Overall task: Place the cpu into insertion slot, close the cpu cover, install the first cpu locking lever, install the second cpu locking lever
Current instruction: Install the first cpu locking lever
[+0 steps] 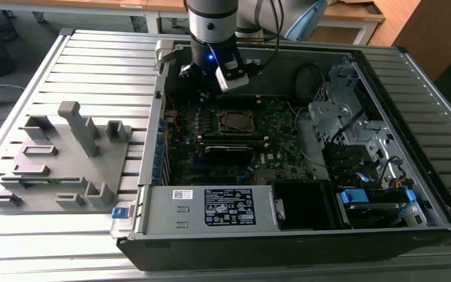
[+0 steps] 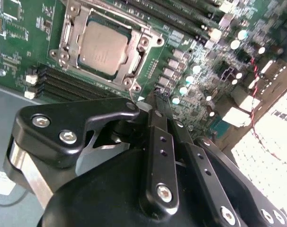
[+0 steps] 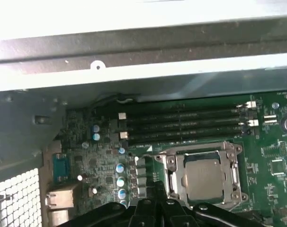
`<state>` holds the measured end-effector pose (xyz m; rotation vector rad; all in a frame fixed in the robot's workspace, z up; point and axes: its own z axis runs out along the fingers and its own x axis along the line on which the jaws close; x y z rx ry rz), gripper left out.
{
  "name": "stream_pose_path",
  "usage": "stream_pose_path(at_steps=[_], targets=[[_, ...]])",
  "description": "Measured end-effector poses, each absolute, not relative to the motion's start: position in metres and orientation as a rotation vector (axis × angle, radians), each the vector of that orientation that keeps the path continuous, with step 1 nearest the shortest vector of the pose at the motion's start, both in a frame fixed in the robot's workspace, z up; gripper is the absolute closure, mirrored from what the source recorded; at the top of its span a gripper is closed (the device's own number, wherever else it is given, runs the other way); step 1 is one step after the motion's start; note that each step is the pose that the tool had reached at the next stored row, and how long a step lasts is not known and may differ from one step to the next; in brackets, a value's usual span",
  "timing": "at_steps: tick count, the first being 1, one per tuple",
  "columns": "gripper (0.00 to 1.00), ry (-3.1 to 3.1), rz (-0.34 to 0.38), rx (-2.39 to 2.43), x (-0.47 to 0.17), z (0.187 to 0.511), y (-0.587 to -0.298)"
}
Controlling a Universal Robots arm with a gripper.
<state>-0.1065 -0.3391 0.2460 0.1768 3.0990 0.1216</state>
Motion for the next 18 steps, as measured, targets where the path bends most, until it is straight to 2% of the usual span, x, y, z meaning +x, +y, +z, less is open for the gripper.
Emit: stream_pose_path(at_steps=[7, 13, 18], targets=[[0.89, 3.092, 0.149, 0.176, -0.117, 0.2459, -0.3391], [0.89, 3.09, 0.228, 0.178, -0.1181, 0.2459, -0.3394], [0.89, 3.089, 0.233, 0.178, -0.1181, 0.2482, -0.3394]])
